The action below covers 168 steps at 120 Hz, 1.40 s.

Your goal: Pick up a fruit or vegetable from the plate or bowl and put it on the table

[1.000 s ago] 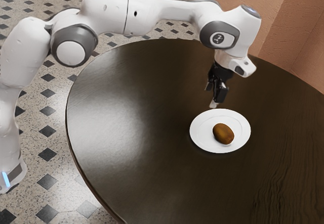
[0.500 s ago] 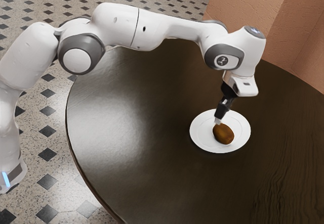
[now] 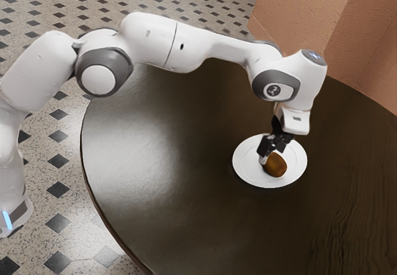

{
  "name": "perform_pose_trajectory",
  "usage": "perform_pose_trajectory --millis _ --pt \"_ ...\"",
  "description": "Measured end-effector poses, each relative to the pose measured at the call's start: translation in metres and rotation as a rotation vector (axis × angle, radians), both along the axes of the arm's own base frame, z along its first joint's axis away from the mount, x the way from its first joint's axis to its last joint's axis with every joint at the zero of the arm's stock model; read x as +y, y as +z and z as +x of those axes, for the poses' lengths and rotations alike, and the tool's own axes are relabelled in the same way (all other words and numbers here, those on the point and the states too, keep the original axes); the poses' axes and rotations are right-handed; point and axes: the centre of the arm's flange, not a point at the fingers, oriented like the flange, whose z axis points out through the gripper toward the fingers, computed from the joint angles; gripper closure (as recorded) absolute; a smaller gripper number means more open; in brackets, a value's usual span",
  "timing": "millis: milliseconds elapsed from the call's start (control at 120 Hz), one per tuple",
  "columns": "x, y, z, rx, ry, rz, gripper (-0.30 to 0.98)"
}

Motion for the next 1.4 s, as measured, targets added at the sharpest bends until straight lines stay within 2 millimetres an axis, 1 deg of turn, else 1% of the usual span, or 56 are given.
perform_pose_trajectory --millis 83,167,242,383,550,667,933,1083,1117,1258,1400 --pt "0.002 -0.007 0.003 0.002 -0.021 -0.002 0.0" --pt "0.003 -0.004 0.005 -0.011 -0.041 -0.004 0.0" --pt "-0.001 -0.002 0.008 -0.034 -0.064 -0.013 0.0" --pt "-0.007 -0.012 0.014 -0.061 -0.096 -0.027 0.0" --pt "0.002 -0.012 0.019 -0.086 -0.103 -0.032 0.0" --pt "0.008 -0.026 0.022 -0.071 -0.097 -0.051 0.0" --pt "0.01 -0.037 0.022 -0.053 -0.089 -0.095 0.0" --pt "0.021 -0.045 0.021 -0.037 -0.068 -0.11 0.0" --pt "0.022 -0.045 0.021 -0.035 -0.066 -0.114 0.03" --pt "0.019 -0.041 0.02 -0.037 -0.057 -0.139 0.31" --pt "0.018 -0.034 0.019 -0.046 -0.045 -0.147 0.39"
